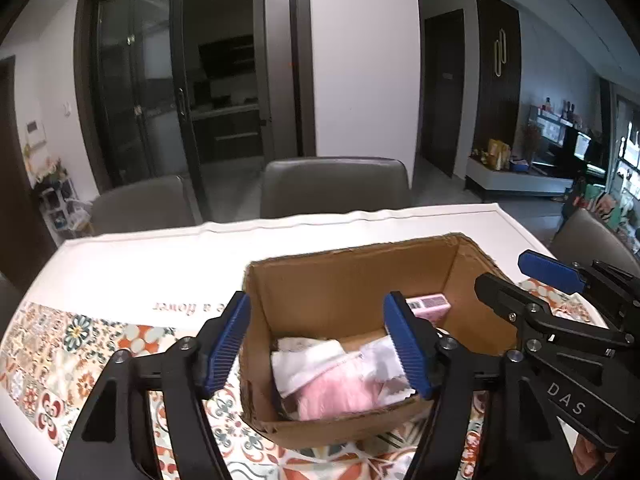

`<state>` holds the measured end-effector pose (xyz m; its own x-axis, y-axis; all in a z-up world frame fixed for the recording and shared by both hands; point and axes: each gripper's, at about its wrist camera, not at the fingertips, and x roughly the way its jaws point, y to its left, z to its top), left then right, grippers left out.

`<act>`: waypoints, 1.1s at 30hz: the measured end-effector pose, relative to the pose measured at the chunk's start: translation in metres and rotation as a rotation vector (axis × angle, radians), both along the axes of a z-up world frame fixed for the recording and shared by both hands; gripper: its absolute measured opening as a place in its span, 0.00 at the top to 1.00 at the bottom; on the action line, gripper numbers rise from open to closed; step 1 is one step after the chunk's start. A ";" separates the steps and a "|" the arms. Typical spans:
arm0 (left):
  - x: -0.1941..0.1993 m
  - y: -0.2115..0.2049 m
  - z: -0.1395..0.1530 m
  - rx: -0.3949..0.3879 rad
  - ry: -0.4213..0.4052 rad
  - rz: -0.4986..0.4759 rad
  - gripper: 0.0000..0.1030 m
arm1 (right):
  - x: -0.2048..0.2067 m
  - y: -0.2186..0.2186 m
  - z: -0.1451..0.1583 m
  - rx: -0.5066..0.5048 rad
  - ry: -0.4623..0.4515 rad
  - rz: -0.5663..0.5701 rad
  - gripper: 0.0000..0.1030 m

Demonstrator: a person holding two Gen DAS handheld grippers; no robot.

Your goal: Organize soft objects

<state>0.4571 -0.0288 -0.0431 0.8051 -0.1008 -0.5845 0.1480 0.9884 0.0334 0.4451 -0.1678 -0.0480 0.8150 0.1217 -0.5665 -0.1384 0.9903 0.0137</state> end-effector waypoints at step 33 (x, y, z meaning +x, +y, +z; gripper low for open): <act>-0.153 0.035 0.074 0.054 -0.208 0.070 0.15 | -0.145 0.013 0.065 0.061 -0.151 -0.134 0.44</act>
